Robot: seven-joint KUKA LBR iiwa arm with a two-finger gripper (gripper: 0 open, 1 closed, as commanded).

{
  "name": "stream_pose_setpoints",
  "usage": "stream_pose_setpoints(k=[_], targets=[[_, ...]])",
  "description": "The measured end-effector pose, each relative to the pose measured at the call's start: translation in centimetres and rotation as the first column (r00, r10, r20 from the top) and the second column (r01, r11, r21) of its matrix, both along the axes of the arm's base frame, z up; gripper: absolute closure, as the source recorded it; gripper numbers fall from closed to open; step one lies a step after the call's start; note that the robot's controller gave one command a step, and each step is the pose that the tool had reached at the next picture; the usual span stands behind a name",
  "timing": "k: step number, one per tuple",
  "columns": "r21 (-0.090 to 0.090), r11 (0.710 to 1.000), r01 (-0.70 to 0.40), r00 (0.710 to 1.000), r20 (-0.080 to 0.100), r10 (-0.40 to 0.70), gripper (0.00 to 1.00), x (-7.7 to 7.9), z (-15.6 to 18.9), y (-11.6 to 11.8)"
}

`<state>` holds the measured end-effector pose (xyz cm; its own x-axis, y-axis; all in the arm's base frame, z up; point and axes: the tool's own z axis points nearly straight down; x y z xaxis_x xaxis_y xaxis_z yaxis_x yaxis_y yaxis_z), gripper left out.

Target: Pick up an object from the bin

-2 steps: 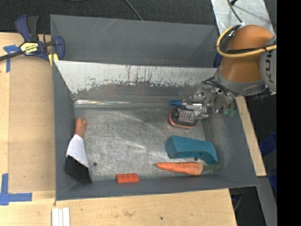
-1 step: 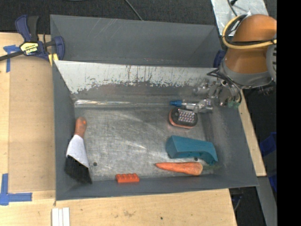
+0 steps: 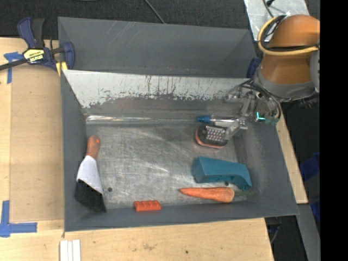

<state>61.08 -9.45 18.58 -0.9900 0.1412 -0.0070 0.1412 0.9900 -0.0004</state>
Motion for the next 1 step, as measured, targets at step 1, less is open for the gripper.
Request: stream_pose_setpoints(k=[1], targets=[[0.000,1.000,-0.001,1.000,-0.001,0.001,0.00,-0.02,-0.06,0.01]])
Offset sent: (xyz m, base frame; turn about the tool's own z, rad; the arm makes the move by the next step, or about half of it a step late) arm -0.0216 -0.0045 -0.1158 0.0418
